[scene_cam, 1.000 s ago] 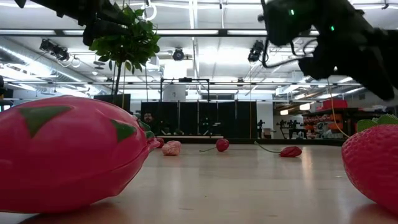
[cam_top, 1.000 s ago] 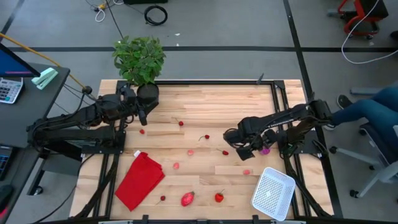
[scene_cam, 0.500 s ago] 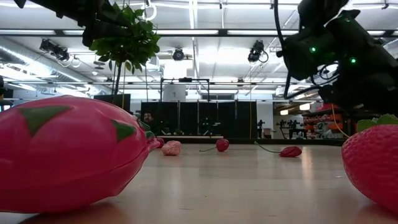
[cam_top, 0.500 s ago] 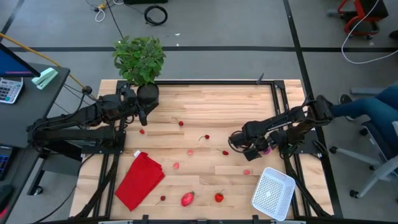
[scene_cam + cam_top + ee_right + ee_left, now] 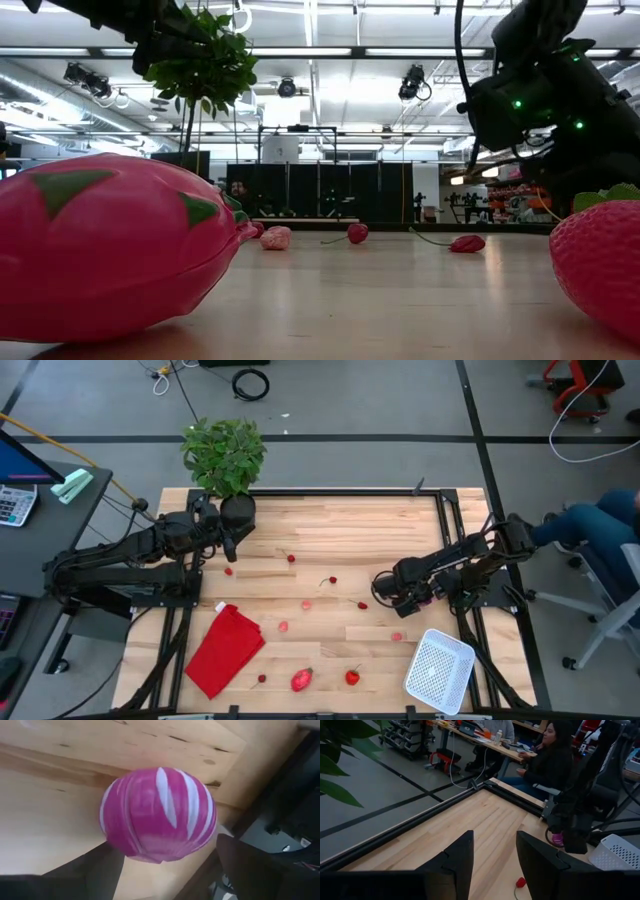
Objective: Pick and placing Produce into tupperware
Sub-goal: Put the purple onion into the white basket
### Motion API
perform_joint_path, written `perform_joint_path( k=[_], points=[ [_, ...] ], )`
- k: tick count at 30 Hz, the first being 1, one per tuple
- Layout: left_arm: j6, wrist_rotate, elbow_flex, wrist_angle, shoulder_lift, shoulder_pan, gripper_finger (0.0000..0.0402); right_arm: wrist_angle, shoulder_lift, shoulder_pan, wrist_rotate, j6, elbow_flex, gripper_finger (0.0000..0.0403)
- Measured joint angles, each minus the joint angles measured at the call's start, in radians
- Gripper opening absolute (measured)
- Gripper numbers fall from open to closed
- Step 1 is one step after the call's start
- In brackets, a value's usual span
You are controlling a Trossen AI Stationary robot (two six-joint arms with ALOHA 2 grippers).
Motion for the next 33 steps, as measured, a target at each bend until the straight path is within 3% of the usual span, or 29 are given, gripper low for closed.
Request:
perform_joint_path(
  k=[7, 33],
  points=[
    [0.000, 0.000, 0.000, 0.000, 0.000, 0.000, 0.0147, 0.090, -0.005, 0.000, -0.001, 0.000, -0.038, 0.0319],
    [-0.002, 0.000, 0.000, 0.000, 0.000, 0.000, 0.0155, 0.116, -0.002, 0.000, 0.011, 0.000, -0.041, 0.0313]
  ],
)
